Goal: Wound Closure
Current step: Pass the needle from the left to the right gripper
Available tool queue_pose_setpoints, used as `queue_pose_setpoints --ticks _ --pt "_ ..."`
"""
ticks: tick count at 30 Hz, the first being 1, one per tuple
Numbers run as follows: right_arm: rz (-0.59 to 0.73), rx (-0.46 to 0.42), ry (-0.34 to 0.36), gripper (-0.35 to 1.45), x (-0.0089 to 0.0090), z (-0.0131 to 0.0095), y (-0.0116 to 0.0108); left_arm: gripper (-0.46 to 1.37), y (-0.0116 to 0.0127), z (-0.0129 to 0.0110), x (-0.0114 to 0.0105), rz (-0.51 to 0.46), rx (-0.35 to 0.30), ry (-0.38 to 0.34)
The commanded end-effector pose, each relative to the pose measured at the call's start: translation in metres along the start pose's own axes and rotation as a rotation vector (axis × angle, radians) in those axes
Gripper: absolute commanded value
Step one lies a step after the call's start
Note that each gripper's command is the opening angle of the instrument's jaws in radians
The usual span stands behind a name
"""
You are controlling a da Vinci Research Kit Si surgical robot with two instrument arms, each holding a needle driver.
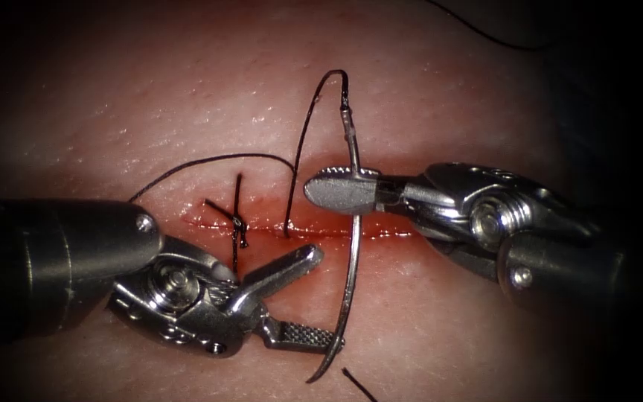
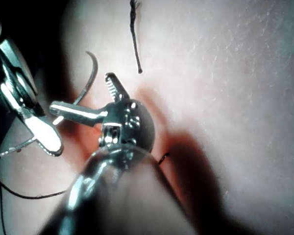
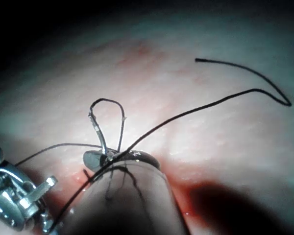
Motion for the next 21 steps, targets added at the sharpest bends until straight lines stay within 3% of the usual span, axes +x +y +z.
queue_pose_setpoints --ticks 1,12,21 --pt "0.001 -0.002 0.007 -0.35 0.0001 0.0000 -0.0001 0.78 0.0000 0.0000 0.0000 -0.002 -0.001 0.000" --pt "-0.009 0.018 0.062 -0.35 0.0006 -0.0005 0.0002 0.65 0.0001 -0.0002 -0.0003 -0.089 0.006 -0.029" --pt "-0.049 0.045 0.105 -0.35 0.0013 -0.0017 0.0008 0.75 0.0001 -0.0005 -0.0005 -0.182 0.008 -0.064"
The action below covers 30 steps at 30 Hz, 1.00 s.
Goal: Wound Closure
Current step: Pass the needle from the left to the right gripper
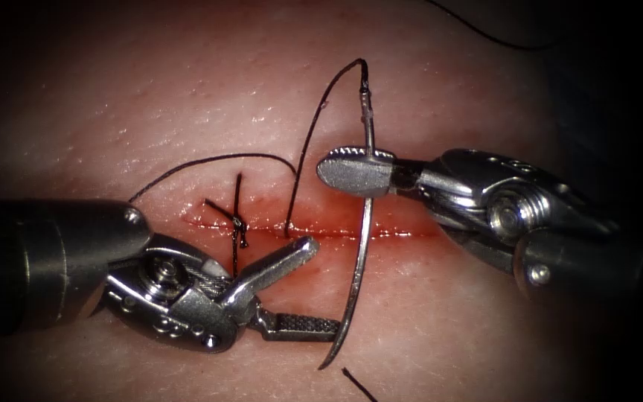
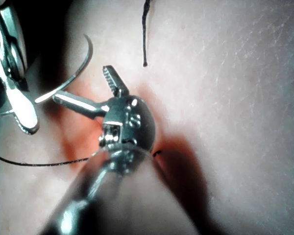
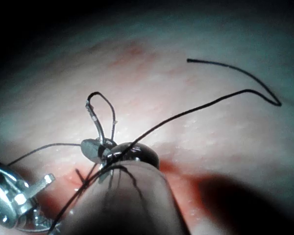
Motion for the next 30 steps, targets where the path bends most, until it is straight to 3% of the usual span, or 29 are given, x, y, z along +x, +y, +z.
queue_pose_setpoints --ticks 1,9,13,19,24,27,28,30 --pt "-0.015 0.005 0.005 -0.35 0.0001 -0.0003 0.0001 0.78 0.0001 -0.0001 -0.0001 -0.015 0.002 -0.011" --pt "-0.105 0.034 0.036 -0.35 0.0003 -0.0013 0.0005 0.75 0.0000 0.0000 0.0000 -0.125 -0.037 -0.095" --pt "-0.160 0.071 0.048 -0.35 0.0002 -0.0016 0.0005 0.53 -0.0001 -0.0001 0.0000 -0.181 -0.067 -0.186" --pt "-0.305 0.126 0.073 -0.35 0.0001 -0.0016 0.0002 0.40 -0.0001 -0.0002 -0.0004 -0.288 -0.098 -0.288" --pt "-0.407 0.174 0.085 -0.35 -0.0002 -0.0019 -0.0003 -0.02 -0.0002 -0.0004 -0.0012 -0.389 -0.133 -0.377" --pt "-0.436 0.193 0.102 -0.35 -0.0003 -0.0021 -0.0006 -0.18 -0.0002 -0.0005 -0.0016 -0.404 -0.147 -0.401" --pt "-0.448 0.199 0.108 -0.35 -0.0003 -0.0021 -0.0007 -0.34 -0.0003 -0.0006 -0.0019 -0.408 -0.152 -0.408" --pt "-0.459 0.204 0.114 -0.35 -0.0004 -0.0022 -0.0009 -0.35 -0.0003 -0.0008 -0.0023 -0.425 -0.162 -0.418"
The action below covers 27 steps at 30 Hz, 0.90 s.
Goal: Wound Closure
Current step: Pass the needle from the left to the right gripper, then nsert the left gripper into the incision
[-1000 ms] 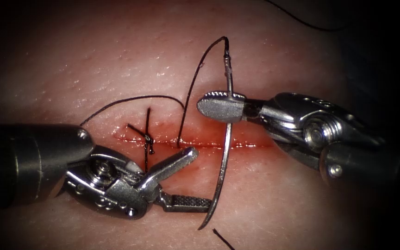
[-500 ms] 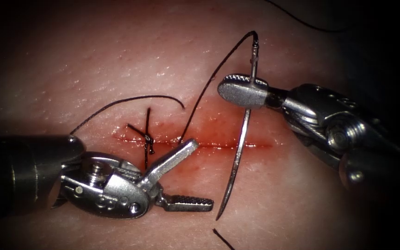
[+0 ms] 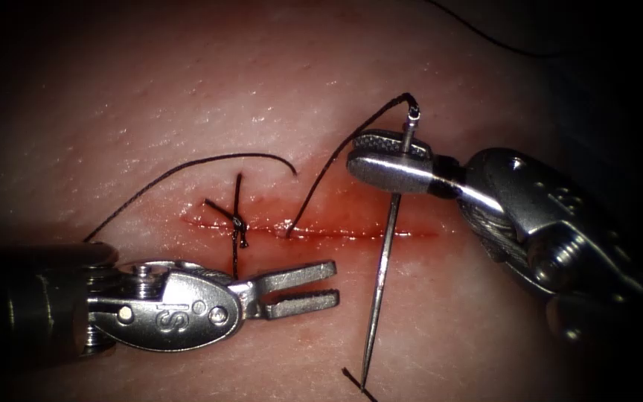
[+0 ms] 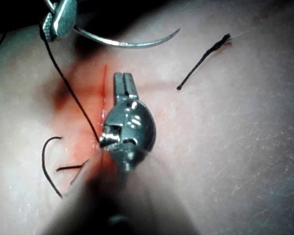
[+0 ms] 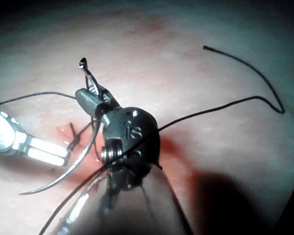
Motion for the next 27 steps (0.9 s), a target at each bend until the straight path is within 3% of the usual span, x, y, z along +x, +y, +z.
queue_pose_setpoints --ticks 1,5,10,27 --pt "-0.006 -0.002 0.001 -0.35 0.0000 -0.0001 0.0000 -0.35 -0.0002 0.0000 -0.0003 -0.015 -0.022 -0.015" --pt "-0.030 -0.003 0.004 -0.35 0.0000 -0.0001 0.0000 -0.35 -0.0012 0.0000 -0.0022 -0.061 -0.064 -0.069" --pt "-0.060 -0.002 0.015 -0.35 0.0000 -0.0001 -0.0001 -0.35 -0.0016 0.0005 -0.0044 -0.046 -0.124 -0.168" --pt "-0.147 0.011 0.119 -0.35 0.0005 -0.0003 -0.0009 -0.35 -0.0039 0.0032 -0.0108 -0.061 -0.129 -0.262"
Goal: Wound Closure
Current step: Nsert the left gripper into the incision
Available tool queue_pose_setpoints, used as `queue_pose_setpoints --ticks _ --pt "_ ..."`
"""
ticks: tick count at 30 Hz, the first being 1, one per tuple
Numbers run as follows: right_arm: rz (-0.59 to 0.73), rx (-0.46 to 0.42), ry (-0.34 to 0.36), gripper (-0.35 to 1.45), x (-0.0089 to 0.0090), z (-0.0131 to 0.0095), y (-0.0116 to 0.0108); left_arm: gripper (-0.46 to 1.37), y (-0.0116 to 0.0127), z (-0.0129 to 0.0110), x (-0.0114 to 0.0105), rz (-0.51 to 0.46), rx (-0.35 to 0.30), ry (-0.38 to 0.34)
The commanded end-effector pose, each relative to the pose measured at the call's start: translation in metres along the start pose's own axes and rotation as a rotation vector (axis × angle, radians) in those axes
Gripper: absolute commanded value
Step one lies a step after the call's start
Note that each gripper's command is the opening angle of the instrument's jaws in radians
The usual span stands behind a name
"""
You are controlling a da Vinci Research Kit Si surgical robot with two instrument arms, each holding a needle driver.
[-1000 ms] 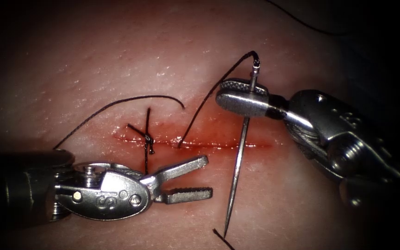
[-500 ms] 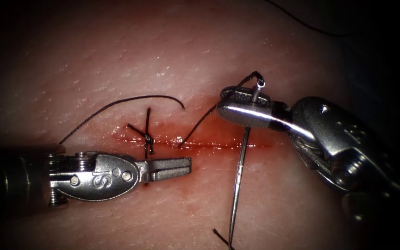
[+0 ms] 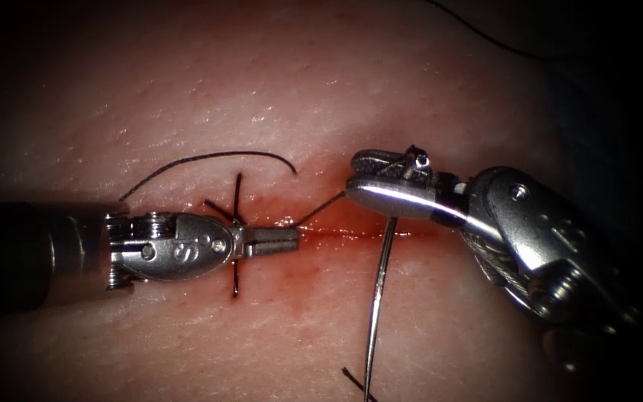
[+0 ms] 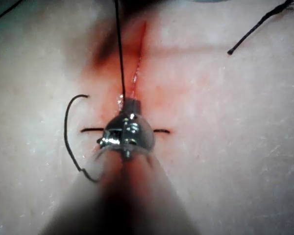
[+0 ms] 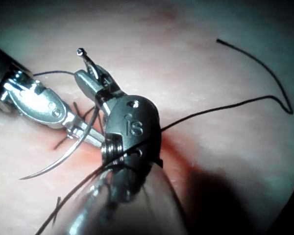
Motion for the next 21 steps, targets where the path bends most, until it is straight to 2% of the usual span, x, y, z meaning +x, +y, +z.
queue_pose_setpoints --ticks 1,21 --pt "-0.002 -0.004 0.000 -0.35 0.0000 0.0000 0.0000 -0.35 0.0001 0.0001 -0.0002 -0.002 -0.012 -0.008" --pt "-0.036 -0.001 0.000 -0.35 0.0003 0.0000 -0.0002 -0.35 0.0000 0.0005 -0.0011 -0.021 -0.011 -0.028"
